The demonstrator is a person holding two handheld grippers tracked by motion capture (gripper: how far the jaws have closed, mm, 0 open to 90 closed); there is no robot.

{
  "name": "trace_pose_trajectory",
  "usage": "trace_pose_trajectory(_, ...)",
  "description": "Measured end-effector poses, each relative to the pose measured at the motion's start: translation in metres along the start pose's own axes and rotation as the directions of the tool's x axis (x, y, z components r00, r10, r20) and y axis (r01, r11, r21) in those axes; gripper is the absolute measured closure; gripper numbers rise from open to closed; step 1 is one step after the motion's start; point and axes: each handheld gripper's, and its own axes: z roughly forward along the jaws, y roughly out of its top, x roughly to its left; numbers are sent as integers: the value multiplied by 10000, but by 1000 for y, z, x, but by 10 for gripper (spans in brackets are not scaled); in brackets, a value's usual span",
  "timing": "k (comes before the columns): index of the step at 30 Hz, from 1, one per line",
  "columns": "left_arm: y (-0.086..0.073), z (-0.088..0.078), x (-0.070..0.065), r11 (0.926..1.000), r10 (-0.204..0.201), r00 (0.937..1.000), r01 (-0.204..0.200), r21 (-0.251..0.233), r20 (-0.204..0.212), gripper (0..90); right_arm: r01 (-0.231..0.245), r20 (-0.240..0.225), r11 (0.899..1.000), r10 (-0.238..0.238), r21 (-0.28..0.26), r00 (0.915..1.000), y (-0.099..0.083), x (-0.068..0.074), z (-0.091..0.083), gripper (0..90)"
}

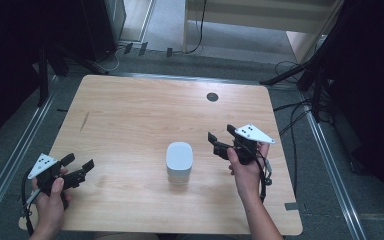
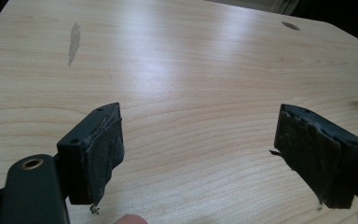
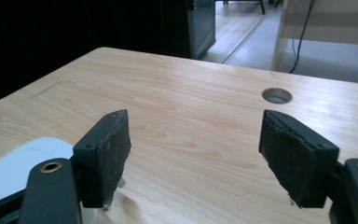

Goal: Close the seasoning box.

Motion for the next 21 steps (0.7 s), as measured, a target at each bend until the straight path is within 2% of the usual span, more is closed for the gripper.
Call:
trace_pose_trajectory(4, 0, 0, 0, 10000, -10, 10000, 10, -23, -3, 157, -33, 197, 10000, 32, 72, 9998, -5, -8, -5, 254)
trace_pose_trajectory(8, 0, 0, 0, 10000, -7, 10000, 7, -13, 12, 156, -360, 384, 9993, 356, 87, 9986, -15, -22, -18, 254)
trace_pose_trajectory(15, 0, 0, 0, 10000, 9, 10000, -9, -27, 6, 156, -530, 776, 9985, 518, 139, 9956, -27, -39, -35, 255)
trace_pose_trajectory(21, 0, 0, -1, 10000, 49, 10000, -49, -4, -19, 157, -779, 1189, 9966, 743, 259, 9901, -48, -56, -52, 257)
